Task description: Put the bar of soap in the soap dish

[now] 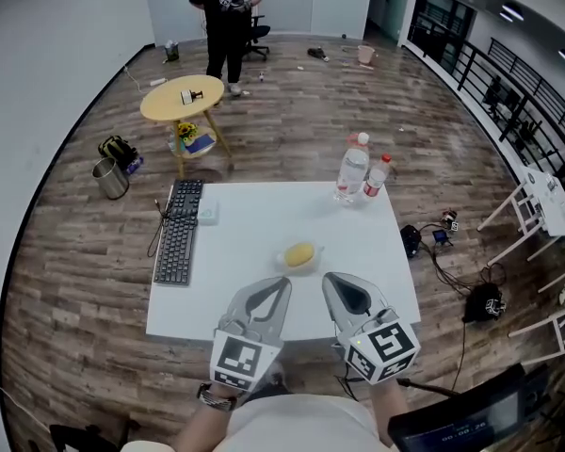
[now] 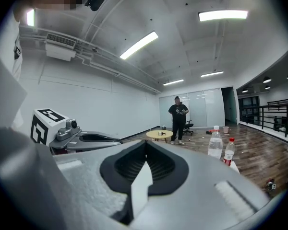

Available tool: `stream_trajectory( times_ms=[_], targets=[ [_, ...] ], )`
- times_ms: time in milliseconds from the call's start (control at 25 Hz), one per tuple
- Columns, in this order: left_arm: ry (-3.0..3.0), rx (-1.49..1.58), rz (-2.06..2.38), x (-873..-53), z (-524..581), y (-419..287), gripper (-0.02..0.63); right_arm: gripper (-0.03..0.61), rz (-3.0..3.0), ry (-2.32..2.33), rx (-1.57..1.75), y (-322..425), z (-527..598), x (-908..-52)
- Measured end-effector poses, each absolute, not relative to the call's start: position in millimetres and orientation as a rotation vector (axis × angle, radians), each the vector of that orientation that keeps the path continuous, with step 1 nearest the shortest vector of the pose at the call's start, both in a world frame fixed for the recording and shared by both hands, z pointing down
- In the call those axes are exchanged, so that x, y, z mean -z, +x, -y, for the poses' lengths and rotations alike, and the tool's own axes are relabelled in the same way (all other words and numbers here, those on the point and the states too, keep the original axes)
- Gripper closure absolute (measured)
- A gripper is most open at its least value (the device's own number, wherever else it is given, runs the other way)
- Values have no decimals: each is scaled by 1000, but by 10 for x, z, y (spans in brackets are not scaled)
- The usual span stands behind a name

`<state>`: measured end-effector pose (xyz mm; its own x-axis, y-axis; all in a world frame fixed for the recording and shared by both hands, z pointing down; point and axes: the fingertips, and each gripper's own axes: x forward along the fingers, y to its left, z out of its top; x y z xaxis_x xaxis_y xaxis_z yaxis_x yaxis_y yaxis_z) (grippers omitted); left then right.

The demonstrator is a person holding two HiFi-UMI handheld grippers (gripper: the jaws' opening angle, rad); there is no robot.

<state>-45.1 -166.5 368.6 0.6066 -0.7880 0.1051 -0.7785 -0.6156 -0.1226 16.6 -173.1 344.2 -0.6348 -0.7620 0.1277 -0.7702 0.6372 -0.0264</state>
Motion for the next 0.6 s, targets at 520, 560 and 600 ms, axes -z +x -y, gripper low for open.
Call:
stream_trajectory(
  times_ms=[520,560,600],
  targets=[
    [-2743,217,-1411,-3717,940,-103,606,577,2776,1280,-145,582,945,-3467],
    [-2741,219,-1413,-3721,873,-68,606,577,2776,1281,-151,624,879,-3476],
    [-2739,220,-1416,-3728,804,-36,606,577,2776,1283,-154,664,809,-3484]
  ],
)
